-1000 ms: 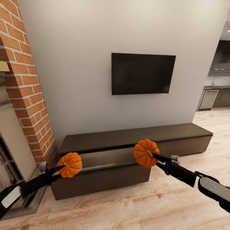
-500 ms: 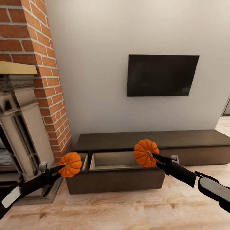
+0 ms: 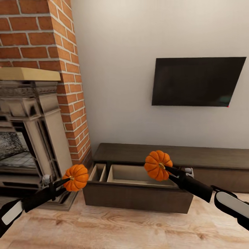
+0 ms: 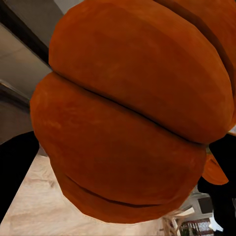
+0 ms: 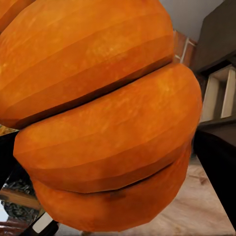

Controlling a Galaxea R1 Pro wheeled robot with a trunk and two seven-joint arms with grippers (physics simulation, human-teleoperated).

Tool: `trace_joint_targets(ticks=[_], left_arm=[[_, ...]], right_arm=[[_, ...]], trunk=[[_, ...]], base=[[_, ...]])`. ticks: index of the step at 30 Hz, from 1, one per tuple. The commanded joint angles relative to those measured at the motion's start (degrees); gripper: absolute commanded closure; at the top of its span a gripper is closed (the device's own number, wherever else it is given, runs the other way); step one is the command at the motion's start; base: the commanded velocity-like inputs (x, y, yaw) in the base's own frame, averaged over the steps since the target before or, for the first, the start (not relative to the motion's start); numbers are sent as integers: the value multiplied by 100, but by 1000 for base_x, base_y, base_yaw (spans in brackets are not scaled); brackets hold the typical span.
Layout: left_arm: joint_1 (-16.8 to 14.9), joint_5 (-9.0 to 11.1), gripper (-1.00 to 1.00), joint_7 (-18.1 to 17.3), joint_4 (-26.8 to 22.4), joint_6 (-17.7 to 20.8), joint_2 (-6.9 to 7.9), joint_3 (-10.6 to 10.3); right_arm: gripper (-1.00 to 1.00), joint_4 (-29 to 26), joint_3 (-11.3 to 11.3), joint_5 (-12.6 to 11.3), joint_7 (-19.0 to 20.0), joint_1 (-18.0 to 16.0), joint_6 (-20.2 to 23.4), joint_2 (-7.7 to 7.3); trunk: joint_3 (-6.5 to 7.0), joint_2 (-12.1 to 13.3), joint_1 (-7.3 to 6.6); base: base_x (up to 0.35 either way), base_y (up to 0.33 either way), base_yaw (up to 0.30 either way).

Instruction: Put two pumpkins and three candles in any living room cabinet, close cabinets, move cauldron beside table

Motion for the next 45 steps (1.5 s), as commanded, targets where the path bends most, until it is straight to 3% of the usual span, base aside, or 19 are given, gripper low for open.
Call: trace_joint_targets(ticks=[1, 16, 38, 45], left_arm=[[-9, 54, 100, -10, 3, 45, 5, -35], [-5, 54, 100, -9, -137, 52, 14, -11], [-5, 54, 100, -9, -137, 48, 5, -11], [-5, 54, 100, -9, -144, 43, 5, -11]], right_arm=[[100, 2, 17, -62, 19, -10, 15, -5], [100, -6, 17, -67, 26, -10, 15, -5], [100, -11, 17, -67, 18, -10, 7, -5], [100, -7, 11, -65, 17, -10, 7, 52]], trunk=[[-6, -4, -1], [-6, -4, -1], [-5, -4, -1], [26, -4, -1]], base=[[0, -282, 289], [14, -209, 269], [0, -1, 6], [0, 0, -197]])
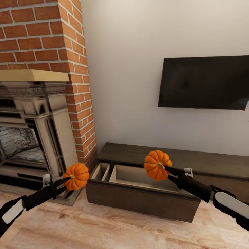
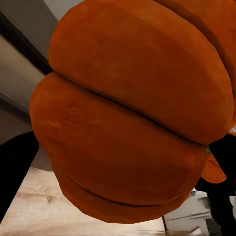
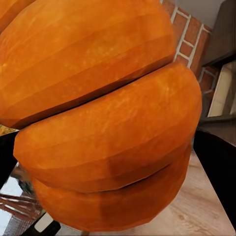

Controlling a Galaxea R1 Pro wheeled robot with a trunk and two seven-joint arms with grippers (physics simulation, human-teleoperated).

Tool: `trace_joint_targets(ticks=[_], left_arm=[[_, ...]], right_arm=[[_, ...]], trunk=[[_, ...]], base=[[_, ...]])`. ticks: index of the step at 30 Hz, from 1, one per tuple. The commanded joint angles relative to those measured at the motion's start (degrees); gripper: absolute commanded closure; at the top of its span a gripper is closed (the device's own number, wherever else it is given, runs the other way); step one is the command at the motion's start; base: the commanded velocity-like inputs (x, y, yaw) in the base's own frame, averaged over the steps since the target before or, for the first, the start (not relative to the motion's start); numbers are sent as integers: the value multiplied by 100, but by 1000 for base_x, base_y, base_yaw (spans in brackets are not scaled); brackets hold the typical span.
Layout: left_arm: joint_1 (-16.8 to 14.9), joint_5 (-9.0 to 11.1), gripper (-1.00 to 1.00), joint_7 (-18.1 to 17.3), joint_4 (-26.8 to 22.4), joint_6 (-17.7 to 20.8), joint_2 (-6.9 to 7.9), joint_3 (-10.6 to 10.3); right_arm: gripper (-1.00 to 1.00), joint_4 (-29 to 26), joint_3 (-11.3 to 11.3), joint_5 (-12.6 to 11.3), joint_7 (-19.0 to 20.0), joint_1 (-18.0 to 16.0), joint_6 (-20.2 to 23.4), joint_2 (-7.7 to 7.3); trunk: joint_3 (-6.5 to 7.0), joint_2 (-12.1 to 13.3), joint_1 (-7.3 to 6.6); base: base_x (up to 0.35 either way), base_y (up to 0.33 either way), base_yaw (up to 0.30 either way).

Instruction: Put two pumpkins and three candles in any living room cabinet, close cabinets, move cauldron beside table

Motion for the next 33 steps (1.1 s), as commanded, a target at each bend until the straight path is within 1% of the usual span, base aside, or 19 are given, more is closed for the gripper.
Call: trace_joint_targets(ticks=[1, 6, 12, 16, 27, 33], left_arm=[[-7, 58, 100, -8, -1, 46, 7, -31], [-5, 58, 100, -8, -2, 46, 10, -25], [-5, 58, 100, -8, -2, 47, 15, -24], [-5, 58, 100, -8, 1, 48, 17, -23], [-5, 58, 100, -8, -2, 46, 16, -22], [-5, 62, 100, -8, 2, 50, 9, -23]], right_arm=[[100, 3, 23, -62, 19, -16, 14, 2], [100, 4, 23, -63, 19, -16, 14, 8], [100, 4, 25, -61, 19, -16, 14, 9], [100, 4, 23, -64, 19, -16, 14, 9], [100, 4, 28, -62, 19, -16, 14, 18], [100, 4, 30, -63, 19, -16, 15, 18]], trunk=[[-1, -3, 0], [26, -3, 0], [58, -3, 0], [78, -3, 0], [83, -3, 0], [83, -3, 0]], base=[[0, 0, -239], [0, -37, -241], [32, -200, -237], [12, -50, -198], [5, -7, -18], [133, -161, 0]])
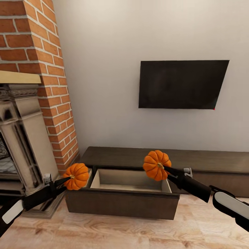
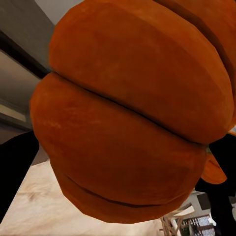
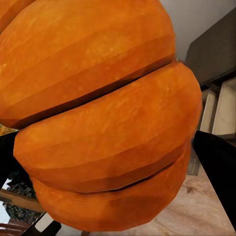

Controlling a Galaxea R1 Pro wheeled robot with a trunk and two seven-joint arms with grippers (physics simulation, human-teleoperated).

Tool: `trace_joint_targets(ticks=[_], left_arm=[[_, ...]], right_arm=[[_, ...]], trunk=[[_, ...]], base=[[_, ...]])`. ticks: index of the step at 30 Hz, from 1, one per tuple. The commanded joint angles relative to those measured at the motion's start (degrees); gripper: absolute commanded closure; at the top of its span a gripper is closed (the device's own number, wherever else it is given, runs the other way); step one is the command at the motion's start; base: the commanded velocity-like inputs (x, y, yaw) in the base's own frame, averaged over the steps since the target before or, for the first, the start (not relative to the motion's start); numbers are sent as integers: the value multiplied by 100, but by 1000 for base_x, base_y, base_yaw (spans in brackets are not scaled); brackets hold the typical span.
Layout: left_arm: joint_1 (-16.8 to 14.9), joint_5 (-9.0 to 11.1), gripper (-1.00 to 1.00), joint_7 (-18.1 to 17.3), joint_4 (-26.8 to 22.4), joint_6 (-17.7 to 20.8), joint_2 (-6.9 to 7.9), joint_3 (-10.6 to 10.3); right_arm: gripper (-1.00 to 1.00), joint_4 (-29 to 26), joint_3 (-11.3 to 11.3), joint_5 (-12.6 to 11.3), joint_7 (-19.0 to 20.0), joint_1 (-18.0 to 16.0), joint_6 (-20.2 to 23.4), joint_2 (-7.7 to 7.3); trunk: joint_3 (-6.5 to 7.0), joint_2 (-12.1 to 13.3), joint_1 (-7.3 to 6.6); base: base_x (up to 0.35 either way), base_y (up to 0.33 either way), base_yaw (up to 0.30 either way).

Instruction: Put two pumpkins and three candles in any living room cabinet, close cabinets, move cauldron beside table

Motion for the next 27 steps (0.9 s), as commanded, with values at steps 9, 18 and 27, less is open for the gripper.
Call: trace_joint_targets(ticks=[9, 18, 27], left_arm=[[-8, 59, 100, -9, 2, 44, 5, -33], [-8, 50, 100, 37, -5, 37, -12, -40], [-37, 24, 100, 2037, -1904, 49, -191, -79]], right_arm=[[100, 2, 18, -60, 20, -13, 14, -5], [100, 230, -6, 400, -99, -13, 14, 197], [100, 246, -667, 1636, -1479, -21, 58, 1335]], trunk=[[-6, -4, 1], [-6, -4, 1], [-6, -4, 1]], base=[[15, -16, 0], [9, -61, 0], [0, -1, 0]])
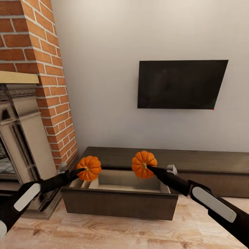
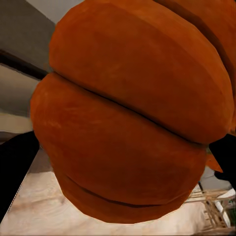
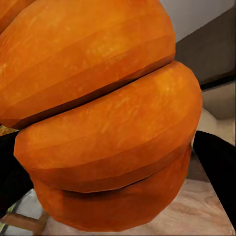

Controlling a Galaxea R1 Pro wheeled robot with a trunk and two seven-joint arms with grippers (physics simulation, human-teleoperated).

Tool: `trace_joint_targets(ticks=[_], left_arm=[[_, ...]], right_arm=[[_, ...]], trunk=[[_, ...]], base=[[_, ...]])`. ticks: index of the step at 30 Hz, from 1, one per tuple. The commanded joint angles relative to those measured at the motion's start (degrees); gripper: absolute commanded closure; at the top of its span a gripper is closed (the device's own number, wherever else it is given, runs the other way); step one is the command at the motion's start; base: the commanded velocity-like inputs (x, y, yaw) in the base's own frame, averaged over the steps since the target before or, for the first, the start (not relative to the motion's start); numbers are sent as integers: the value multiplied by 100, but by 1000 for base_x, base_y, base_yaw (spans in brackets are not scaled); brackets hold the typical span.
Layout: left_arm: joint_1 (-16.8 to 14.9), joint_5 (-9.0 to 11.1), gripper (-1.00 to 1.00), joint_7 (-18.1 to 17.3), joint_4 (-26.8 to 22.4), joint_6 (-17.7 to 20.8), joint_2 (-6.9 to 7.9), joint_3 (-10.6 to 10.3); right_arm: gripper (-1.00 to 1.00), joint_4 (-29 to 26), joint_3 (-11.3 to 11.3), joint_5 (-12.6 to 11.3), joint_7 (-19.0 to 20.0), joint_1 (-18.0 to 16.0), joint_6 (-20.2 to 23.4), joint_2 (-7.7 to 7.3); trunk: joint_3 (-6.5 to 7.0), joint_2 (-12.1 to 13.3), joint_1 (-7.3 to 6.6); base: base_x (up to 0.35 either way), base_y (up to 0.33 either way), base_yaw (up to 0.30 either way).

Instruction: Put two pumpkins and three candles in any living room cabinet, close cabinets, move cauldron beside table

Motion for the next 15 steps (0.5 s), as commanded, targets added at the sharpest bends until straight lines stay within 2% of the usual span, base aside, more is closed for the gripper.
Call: trace_joint_targets(ticks=[1, 2, 3, 5, 8, 11, 12, 14, 15], left_arm=[[-5, -2, 100, 297, -244, 6, -3, -15], [-7, 21, 100, 737, -496, 3, -30, -4], [-11, 37, 100, 1020, -630, 2, -44, 7], [-16, 48, 100, 1486, -966, 2, -60, 41], [-18, 49, 100, 2150, -1381, -15, -122, 83], [-18, 19, 100, 2892, -1446, -76, -529, 89], [-18, -2, 100, 3174, -1474, -99, -742, 85], [-15, -71, 100, 3431, -1469, -202, -955, 55], [-17, -238, 100, 3542, -1456, -411, -1089, 35]], right_arm=[[100, -1, -33, 34, -20, -7, 0, 22], [100, 20, -75, 115, -51, -7, -3, 47], [100, 26, -95, 150, -77, -7, -7, 56], [100, 42, -168, 190, -124, -8, -17, 62], [100, 204, -477, 356, -279, -8, -24, 78], [100, 339, -737, 975, -713, -8, -33, 221], [100, 359, -820, 1302, -912, -8, -33, 384], [100, 369, -876, 1812, -1228, -8, -33, 669], [100, 379, -899, 2236, -1533, -8, -36, 925]], trunk=[[-7, -3, 0], [-7, -3, 0], [-7, -3, 0], [-7, -3, 0], [-7, -3, 0], [-7, -3, 0], [-7, -3, 0], [-7, -3, 0], [-7, -3, 0]], base=[[0, 0, 0], [0, 0, 0], [0, 0, 0], [0, 0, 0], [0, 0, 0], [0, 0, 0], [0, 0, 0], [0, 0, 0], [0, 0, 0]])
